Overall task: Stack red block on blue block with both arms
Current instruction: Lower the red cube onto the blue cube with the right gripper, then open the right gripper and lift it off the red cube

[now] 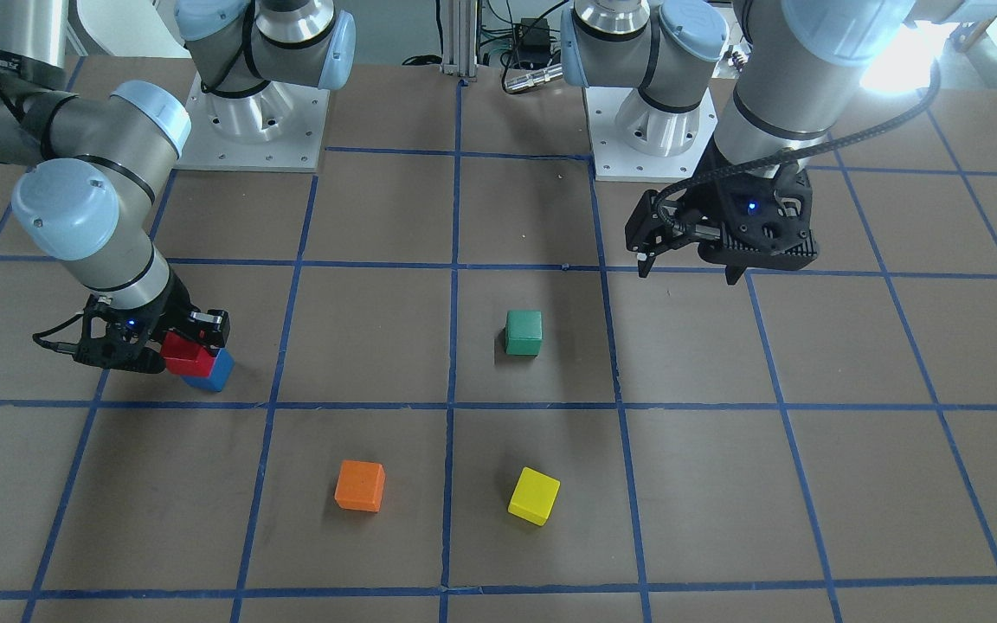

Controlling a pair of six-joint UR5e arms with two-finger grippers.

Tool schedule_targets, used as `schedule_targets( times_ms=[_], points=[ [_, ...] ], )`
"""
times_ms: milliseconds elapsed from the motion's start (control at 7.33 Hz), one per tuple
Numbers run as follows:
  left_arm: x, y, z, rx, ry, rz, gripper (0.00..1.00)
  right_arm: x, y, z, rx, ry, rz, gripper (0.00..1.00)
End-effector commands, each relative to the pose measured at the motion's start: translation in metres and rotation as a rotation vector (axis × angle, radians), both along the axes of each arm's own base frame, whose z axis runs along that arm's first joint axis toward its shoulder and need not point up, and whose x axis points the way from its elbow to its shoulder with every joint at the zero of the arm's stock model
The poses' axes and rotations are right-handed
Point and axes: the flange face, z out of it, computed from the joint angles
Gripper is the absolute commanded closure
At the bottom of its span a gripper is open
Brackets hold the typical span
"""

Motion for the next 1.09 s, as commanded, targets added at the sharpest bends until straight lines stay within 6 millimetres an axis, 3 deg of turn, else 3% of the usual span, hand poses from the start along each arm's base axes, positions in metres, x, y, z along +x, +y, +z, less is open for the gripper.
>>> schedule_targets(
  times_ms=[0, 273, 409, 545, 682, 955],
  points=[
    [0.000, 0.000, 0.000, 0.001, 0.000, -0.001, 0.00, 0.001, 0.004, -0.006, 0.008, -0.002, 0.000, 0.28],
    [0.000, 0.000, 0.000, 0.001, 0.000, -0.001, 0.00, 0.000, 0.004, -0.004, 0.005, 0.010, 0.000, 0.00],
    [0.000, 0.000, 0.000, 0.001, 0.000, -0.001, 0.00, -0.001, 0.002, 0.005, -0.006, 0.018, -0.001, 0.00],
    [0.000, 0.000, 0.000, 0.001, 0.000, 0.001, 0.00, -0.002, -0.003, 0.032, -0.041, 0.030, -0.001, 0.00],
    [0.000, -0.002, 0.000, 0.001, 0.001, 0.002, 0.00, -0.002, -0.007, 0.075, -0.049, 0.029, -0.006, 0.00],
    [0.000, -0.001, 0.006, -0.012, 0.000, 0.002, 0.00, 0.007, 0.010, 0.183, -0.046, 0.013, -0.015, 0.00]
  ],
)
